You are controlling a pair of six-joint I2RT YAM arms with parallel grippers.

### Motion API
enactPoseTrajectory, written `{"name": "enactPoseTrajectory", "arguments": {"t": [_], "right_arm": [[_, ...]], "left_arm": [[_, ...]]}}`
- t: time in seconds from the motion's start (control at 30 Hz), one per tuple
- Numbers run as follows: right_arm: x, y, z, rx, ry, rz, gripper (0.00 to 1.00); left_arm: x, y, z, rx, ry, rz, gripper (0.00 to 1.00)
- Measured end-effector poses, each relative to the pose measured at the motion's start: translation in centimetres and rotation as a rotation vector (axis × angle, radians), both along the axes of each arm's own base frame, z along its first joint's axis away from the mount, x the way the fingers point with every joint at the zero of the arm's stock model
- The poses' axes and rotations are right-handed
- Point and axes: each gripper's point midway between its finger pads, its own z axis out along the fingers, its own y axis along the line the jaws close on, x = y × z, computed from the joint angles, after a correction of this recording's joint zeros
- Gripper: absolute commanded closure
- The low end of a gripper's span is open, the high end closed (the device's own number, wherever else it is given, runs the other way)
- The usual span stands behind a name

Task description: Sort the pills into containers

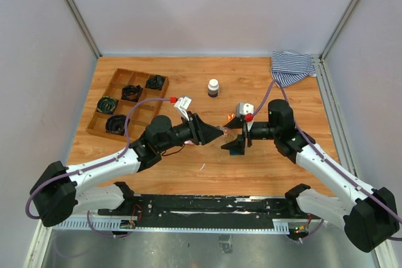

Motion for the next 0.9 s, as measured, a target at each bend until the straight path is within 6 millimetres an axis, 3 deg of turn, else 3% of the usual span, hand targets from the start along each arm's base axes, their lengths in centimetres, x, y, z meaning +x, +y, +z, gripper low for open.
{"name": "enactPoseTrajectory", "arguments": {"t": [0.23, 0.5, 0.67, 0.7, 0.77, 0.8, 0.83, 0.9], "right_arm": [[0.02, 0.17, -0.68, -0.026, -0.005, -0.006, 0.29], [0.14, 0.13, -0.94, -0.037, -0.013, -0.01, 0.38], [0.11, 0.17, -1.02, -0.04, -0.018, -0.006, 0.67], [0.08, 0.17, -1.04, -0.041, -0.016, -0.005, 0.73], [0.01, 0.16, -1.1, -0.042, -0.015, -0.001, 0.86], [-0.03, 0.17, -1.1, -0.042, -0.015, 0.002, 0.97], [-0.07, 0.17, -1.09, -0.043, -0.014, 0.004, 0.99], [-0.21, 0.19, -0.95, -0.042, -0.016, 0.014, 0.99]], "left_arm": [[0.02, 0.02, 0.03, -0.001, -0.001, 0.002, 1.0], [0.01, 0.12, 0.35, -0.007, -0.007, 0.006, 1.0], [0.0, 0.12, 0.38, -0.008, -0.007, 0.006, 1.0], [-0.01, 0.12, 0.37, -0.008, -0.007, 0.006, 0.98], [-0.05, 0.1, 0.35, -0.007, -0.006, 0.004, 0.81], [-0.07, 0.11, 0.36, -0.007, -0.006, 0.004, 0.71], [-0.12, 0.12, 0.39, -0.007, -0.006, 0.002, 0.59], [-0.3, 0.17, 0.52, -0.009, -0.008, -0.003, 0.45]]}}
